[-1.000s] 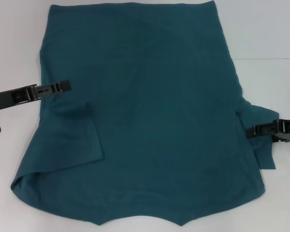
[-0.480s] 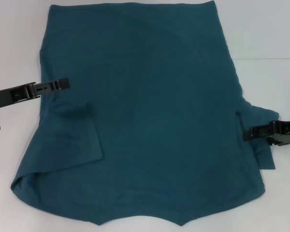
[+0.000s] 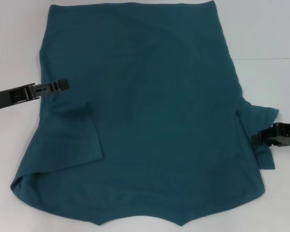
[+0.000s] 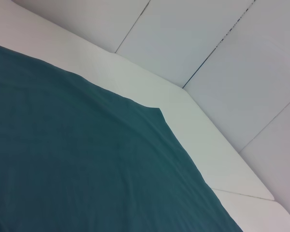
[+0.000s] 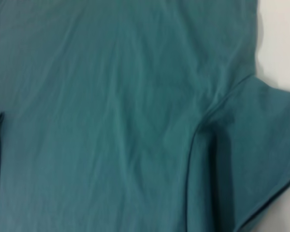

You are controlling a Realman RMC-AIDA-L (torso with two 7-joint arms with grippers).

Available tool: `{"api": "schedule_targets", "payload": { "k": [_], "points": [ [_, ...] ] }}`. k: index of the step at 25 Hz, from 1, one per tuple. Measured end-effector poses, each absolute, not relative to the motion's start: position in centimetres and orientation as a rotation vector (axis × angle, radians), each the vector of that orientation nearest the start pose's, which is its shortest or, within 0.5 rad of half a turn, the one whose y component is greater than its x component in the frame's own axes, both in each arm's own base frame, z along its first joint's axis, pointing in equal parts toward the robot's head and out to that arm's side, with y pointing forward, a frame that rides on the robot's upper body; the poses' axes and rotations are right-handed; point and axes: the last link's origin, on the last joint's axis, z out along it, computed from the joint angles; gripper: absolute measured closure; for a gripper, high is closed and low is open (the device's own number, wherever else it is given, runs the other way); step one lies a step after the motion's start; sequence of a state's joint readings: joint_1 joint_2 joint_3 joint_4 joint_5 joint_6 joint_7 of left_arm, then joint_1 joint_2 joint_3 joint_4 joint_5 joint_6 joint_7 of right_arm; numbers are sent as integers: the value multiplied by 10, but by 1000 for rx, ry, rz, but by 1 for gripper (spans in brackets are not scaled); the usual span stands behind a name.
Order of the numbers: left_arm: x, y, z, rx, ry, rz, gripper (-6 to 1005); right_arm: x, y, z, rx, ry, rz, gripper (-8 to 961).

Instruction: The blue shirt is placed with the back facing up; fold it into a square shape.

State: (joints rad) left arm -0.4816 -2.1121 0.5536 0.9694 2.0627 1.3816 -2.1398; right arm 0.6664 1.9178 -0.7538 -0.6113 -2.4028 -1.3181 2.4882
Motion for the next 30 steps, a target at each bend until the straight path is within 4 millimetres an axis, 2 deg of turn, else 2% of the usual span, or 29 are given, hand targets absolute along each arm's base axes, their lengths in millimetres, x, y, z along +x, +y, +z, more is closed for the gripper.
{"api": "schedule_targets", "payload": {
  "k": [6, 14, 20, 30],
  "points": [
    [-284, 359, 69, -2124, -1378, -770, 39, 312, 379, 43, -2109, 1807, 148, 677],
    [-286, 357, 69, -2121, -1379, -767, 40, 319, 378, 42, -2107, 1762, 91, 914],
    [-287, 356, 70, -2116, -1383, -772, 39, 328, 377, 52, -2071, 1727, 87, 950],
    [-289, 354, 75, -2085, -1386, -819, 40, 338, 375, 78, -1991, 1714, 142, 951]
  ]
}}
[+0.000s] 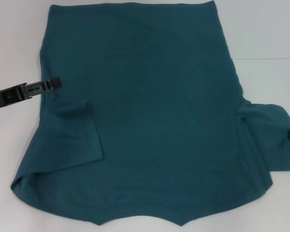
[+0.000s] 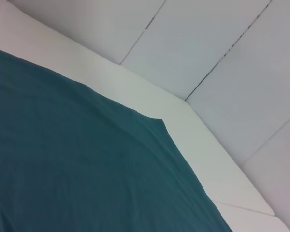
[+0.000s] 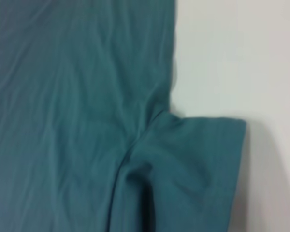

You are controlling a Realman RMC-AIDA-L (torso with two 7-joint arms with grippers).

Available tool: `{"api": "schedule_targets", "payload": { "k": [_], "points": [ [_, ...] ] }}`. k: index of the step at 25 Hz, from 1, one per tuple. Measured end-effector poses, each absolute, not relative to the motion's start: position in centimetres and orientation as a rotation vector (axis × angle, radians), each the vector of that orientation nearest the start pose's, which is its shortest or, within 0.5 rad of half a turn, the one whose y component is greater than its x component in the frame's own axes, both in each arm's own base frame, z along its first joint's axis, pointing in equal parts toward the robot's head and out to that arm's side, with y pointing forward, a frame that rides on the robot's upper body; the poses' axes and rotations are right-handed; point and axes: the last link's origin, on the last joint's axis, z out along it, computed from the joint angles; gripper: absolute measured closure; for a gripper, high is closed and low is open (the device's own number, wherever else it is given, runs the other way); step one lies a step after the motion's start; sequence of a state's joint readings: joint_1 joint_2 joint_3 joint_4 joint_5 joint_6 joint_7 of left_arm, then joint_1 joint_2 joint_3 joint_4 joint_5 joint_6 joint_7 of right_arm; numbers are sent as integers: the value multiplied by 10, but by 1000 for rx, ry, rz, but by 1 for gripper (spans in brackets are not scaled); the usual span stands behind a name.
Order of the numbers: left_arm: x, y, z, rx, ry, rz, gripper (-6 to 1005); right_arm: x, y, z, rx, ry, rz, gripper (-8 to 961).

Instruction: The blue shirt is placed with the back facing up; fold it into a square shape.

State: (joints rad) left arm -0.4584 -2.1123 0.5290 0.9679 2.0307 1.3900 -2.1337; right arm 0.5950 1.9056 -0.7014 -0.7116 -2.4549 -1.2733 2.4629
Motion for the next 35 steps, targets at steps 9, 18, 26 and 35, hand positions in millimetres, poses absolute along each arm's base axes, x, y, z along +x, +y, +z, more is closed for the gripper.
{"api": "schedule_targets", "payload": {
  "k": [9, 18, 26, 35],
  "points": [
    [-290, 352, 80, -2058, -1386, -875, 39, 337, 385, 102, -1945, 1698, 182, 950],
    [-289, 352, 79, -2057, -1387, -881, 39, 322, 400, 109, -1950, 1676, 203, 950],
    [-288, 352, 80, -2049, -1388, -912, 39, 299, 416, 111, -1995, 1653, 222, 950],
    [-288, 352, 82, -2025, -1391, -954, 43, 269, 417, 85, -2126, 1695, 188, 950]
  ]
}}
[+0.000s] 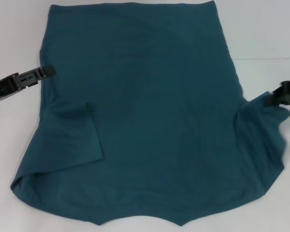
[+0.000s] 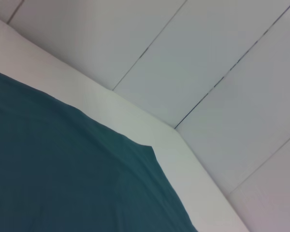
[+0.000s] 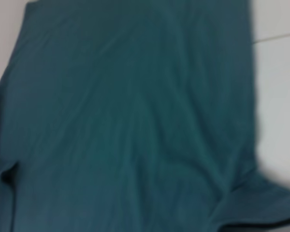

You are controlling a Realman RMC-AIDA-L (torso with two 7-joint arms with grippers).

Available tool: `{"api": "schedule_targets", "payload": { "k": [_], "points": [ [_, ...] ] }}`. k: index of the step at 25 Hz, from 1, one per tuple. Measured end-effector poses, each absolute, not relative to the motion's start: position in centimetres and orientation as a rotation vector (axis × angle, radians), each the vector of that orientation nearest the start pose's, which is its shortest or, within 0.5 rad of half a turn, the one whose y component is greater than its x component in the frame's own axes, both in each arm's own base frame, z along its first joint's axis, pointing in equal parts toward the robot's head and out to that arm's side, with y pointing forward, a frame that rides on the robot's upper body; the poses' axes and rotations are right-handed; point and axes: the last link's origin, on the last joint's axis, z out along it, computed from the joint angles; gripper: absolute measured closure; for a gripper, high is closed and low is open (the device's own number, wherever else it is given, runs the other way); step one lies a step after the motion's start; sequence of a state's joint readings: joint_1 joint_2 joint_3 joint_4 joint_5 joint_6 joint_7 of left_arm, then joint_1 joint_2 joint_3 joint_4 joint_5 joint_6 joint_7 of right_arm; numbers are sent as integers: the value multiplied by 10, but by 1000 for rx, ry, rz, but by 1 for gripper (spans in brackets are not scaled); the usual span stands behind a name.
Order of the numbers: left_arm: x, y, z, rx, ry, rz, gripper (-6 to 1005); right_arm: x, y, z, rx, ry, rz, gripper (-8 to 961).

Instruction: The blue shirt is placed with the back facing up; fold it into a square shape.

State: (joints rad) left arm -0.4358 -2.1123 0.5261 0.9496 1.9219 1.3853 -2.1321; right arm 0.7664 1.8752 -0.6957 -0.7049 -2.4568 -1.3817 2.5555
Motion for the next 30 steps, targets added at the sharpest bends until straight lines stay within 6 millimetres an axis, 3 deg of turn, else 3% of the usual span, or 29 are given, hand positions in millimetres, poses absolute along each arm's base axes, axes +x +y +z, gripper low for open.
{"api": "schedule_targets", "payload": {
  "k": [7, 12, 25, 30],
  "points": [
    [-289, 352, 84, -1995, -1399, -991, 60, 237, 420, 48, -2263, 1658, 88, 949],
    [-294, 350, 87, -1961, -1414, -1019, 65, 223, 425, 36, -2283, 1646, 86, 949],
    [-300, 348, 90, -1925, -1427, -1040, 65, 217, 428, 25, -2278, 1648, 123, 949],
    [-301, 348, 90, -1919, -1431, -1043, 65, 217, 427, 20, -2290, 1686, 191, 876]
  ]
}}
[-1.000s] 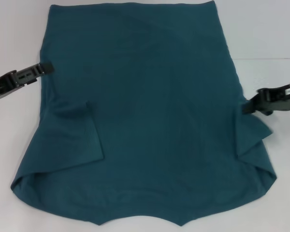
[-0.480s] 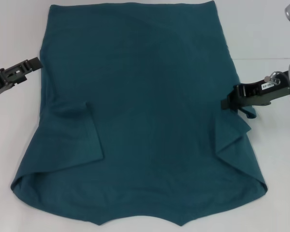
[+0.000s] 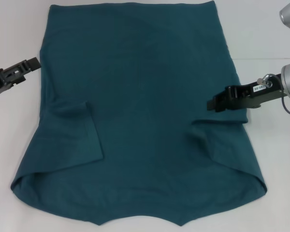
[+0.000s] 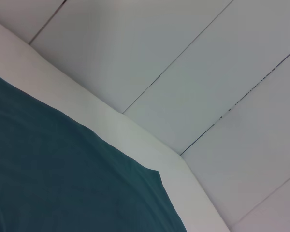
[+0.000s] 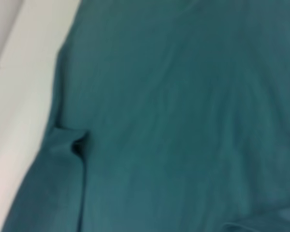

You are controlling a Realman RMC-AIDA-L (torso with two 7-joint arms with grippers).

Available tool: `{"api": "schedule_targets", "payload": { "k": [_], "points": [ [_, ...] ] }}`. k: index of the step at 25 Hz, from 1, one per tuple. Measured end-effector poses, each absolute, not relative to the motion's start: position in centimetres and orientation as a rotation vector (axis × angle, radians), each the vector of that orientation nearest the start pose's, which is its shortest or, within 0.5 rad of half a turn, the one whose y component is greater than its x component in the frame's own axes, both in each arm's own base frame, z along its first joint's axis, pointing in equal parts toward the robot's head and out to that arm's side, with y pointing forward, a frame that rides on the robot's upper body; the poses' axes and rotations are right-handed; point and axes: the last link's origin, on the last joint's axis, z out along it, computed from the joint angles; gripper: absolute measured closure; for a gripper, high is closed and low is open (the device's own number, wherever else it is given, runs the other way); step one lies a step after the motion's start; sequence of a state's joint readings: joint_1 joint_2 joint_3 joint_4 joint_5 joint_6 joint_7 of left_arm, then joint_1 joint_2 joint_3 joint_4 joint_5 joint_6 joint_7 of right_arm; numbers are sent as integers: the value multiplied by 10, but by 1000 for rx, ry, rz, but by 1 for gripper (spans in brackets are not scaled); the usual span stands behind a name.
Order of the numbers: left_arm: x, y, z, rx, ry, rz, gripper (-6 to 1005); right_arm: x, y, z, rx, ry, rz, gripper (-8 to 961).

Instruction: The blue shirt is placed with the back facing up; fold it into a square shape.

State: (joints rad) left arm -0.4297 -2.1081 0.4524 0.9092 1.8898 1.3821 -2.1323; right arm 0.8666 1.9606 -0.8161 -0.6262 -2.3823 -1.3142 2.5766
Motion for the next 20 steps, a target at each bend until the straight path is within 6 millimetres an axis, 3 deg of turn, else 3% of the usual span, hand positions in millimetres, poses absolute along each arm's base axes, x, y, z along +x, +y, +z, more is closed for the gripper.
{"api": "schedule_targets", "payload": {
  "k": [6, 9, 14, 20],
  "points": [
    [-305, 344, 92, -1904, -1447, -1047, 65, 215, 424, 18, -2325, 1715, 276, 788],
    [-308, 341, 97, -1891, -1483, -1050, 64, 220, 421, 25, -2330, 1723, 260, 508],
    [-322, 321, 106, -1860, -1747, -948, 64, 239, 411, 47, -2311, 1768, 252, 292],
    [-335, 292, 111, -1822, -1983, -801, 64, 255, 401, 66, -2279, 1794, 318, 141]
  ]
}}
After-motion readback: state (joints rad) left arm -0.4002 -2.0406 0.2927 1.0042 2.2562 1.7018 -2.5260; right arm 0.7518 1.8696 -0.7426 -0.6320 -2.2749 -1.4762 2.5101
